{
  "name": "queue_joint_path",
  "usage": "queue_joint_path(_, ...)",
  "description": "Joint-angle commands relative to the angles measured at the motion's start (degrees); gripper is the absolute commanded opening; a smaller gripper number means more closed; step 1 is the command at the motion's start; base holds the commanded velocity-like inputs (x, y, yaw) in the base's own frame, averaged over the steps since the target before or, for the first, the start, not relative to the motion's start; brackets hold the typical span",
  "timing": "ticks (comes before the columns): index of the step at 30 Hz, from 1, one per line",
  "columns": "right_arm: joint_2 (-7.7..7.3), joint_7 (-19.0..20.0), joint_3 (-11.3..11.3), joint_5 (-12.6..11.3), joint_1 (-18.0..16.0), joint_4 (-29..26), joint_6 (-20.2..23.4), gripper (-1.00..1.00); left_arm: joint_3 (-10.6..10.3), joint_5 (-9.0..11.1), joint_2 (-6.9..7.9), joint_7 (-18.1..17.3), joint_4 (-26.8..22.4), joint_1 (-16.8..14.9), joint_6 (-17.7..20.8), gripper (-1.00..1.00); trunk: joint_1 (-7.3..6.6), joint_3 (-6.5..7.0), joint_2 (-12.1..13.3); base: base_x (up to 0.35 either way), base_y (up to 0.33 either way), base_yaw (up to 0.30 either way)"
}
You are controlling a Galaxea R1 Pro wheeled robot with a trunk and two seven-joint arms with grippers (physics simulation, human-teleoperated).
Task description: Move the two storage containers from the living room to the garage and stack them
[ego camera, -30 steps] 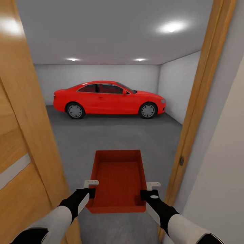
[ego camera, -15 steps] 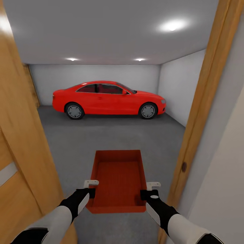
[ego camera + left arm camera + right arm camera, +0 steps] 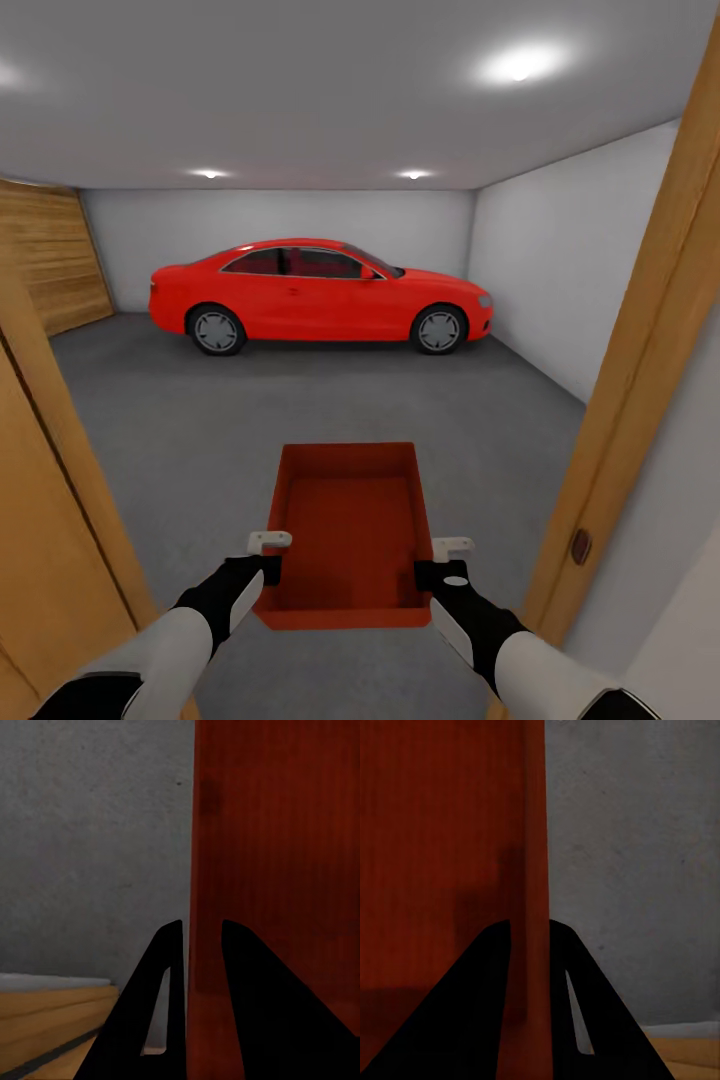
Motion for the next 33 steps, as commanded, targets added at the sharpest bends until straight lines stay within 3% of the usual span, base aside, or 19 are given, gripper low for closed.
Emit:
queue_joint_path(1,-0.06,-0.1,-0.6,0.0,-0.1,-2.1,0.3,-1.0,0.2,-0.4,0.78,0.3,-0.1,0.0,0.4,-1.0,0.06,-0.13,-0.1,0.323,0.0,0.0)
queue_joint_path(33,-0.09,-0.1,-0.6,0.0,-0.1,-2.1,0.3,-1.0,0.1,-0.3,0.7,0.3,0.0,0.0,0.4,-1.0,0.06,-0.13,-0.1,0.323,0.0,0.0)
